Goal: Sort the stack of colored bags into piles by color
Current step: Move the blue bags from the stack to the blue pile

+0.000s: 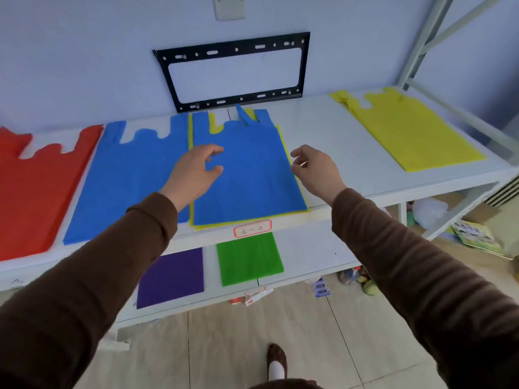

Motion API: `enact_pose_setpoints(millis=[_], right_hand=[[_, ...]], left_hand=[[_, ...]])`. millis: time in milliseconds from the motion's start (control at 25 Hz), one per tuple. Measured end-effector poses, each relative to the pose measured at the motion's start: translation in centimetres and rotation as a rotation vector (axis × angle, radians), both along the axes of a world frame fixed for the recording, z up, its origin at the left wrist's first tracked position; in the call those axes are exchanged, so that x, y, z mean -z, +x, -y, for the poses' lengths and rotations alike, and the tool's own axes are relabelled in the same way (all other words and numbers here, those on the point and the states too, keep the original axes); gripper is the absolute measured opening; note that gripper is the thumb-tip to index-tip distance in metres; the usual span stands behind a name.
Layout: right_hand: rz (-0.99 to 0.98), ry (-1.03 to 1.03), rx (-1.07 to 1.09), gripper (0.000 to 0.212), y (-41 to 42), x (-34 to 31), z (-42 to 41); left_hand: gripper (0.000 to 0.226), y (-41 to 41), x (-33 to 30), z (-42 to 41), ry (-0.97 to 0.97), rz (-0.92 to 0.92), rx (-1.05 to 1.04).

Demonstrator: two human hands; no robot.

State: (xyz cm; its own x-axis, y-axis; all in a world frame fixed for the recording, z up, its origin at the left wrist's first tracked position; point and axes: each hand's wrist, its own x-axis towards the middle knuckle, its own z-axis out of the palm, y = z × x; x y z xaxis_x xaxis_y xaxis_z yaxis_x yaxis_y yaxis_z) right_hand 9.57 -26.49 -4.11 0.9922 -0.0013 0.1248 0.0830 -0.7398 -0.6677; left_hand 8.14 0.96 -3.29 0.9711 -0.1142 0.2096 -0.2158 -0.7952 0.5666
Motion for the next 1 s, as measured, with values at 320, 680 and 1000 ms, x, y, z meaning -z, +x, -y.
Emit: enact_pose_setpoints(millis=[320, 680, 1000], right_hand=[[-0.238, -0.212, -0.024, 0.052, 7.0, 2.9, -1.7], [-0.266, -0.201, -0.044, 0.068, 7.6, 2.5, -2.9], [-0.567, 0.732, -0.056, 0.054, 6.8, 1.4, -3.6]], left_hand=[[0.049, 8.2, 2.7, -3.1, 0.132, -0.204, -0.118], [0.054, 9.6, 4.9, -4.3, 0.179, -0.265, -0.065], [0.047, 9.0, 4.3, -4.2, 0.123, -0.196, -0.075]])
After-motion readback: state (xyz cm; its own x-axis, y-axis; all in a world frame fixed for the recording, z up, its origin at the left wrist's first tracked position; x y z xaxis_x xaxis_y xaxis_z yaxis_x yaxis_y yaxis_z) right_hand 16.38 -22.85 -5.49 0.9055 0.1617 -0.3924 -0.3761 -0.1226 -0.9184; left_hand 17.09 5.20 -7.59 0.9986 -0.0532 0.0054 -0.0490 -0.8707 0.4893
